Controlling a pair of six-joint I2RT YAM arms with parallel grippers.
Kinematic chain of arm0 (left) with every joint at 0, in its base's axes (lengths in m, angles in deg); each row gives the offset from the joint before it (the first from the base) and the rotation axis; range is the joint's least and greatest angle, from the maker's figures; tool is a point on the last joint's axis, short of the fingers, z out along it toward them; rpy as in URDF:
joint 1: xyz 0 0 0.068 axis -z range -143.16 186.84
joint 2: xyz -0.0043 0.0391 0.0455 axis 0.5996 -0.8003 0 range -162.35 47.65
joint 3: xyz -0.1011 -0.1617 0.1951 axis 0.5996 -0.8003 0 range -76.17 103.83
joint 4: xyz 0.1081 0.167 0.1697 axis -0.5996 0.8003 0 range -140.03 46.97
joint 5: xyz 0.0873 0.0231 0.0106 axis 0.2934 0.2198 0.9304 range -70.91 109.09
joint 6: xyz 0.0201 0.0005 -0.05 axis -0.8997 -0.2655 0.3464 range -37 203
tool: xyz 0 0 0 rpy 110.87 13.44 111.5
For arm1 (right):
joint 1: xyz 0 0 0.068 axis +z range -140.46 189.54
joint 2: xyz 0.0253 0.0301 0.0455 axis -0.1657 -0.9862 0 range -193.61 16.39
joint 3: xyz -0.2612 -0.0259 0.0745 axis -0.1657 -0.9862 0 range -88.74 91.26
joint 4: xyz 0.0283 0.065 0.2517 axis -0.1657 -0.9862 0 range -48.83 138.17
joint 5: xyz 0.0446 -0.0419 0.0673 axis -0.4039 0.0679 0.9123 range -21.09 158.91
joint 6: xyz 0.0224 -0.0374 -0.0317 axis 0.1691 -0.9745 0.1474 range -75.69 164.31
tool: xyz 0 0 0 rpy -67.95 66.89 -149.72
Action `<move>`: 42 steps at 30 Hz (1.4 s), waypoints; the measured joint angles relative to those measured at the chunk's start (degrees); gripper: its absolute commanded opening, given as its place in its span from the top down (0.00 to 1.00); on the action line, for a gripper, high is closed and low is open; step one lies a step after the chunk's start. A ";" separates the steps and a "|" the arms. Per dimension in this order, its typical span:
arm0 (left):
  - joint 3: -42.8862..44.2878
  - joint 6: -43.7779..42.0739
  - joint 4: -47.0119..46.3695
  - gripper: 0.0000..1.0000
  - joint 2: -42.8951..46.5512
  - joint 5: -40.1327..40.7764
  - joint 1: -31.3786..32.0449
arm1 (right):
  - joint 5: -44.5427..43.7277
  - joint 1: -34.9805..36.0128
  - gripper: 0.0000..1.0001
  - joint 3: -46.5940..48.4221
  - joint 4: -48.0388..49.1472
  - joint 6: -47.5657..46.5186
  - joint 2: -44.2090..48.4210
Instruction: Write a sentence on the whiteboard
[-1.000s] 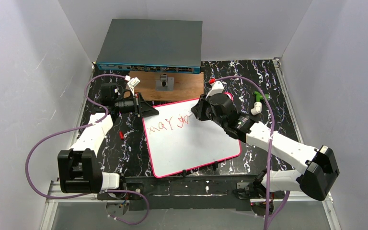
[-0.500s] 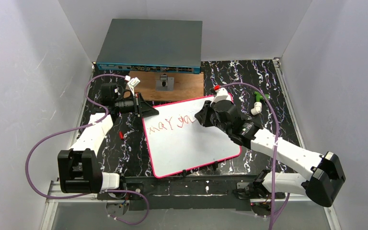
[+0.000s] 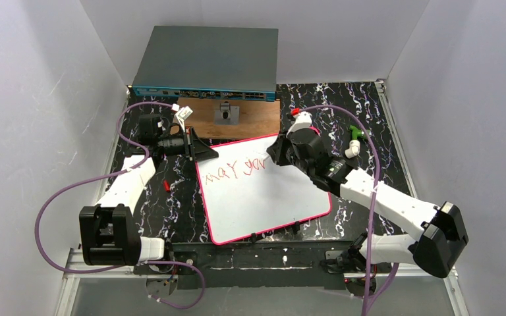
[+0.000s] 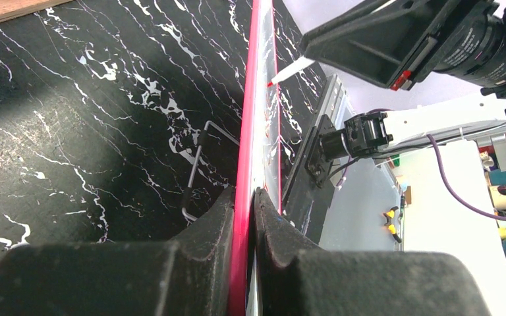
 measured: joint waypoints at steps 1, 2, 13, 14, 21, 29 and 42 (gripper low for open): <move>0.00 0.00 0.02 1.00 0.00 0.00 0.02 | -0.04 -0.33 0.99 0.52 0.02 -0.20 -0.35; 0.00 0.00 0.02 1.00 0.00 0.00 0.02 | -0.07 -0.59 0.99 1.01 0.02 -0.39 -0.63; 0.00 -0.09 0.09 1.00 0.00 0.07 0.13 | 0.15 -1.51 0.99 1.68 0.02 -0.24 -1.03; 0.00 -0.11 0.09 1.00 0.00 0.07 0.15 | 0.15 -1.51 0.99 1.25 0.11 -0.15 -0.68; 0.00 -0.17 0.11 1.00 0.00 0.04 0.15 | 1.49 -1.60 0.99 -3.08 -0.59 1.55 2.84; 0.00 -0.33 0.11 1.00 0.00 -0.11 0.17 | 1.99 -1.60 0.99 -4.63 -2.73 2.14 4.81; 0.00 -0.35 0.09 1.00 0.00 -0.15 0.22 | 1.36 -1.60 0.99 -2.16 -4.46 -0.28 7.85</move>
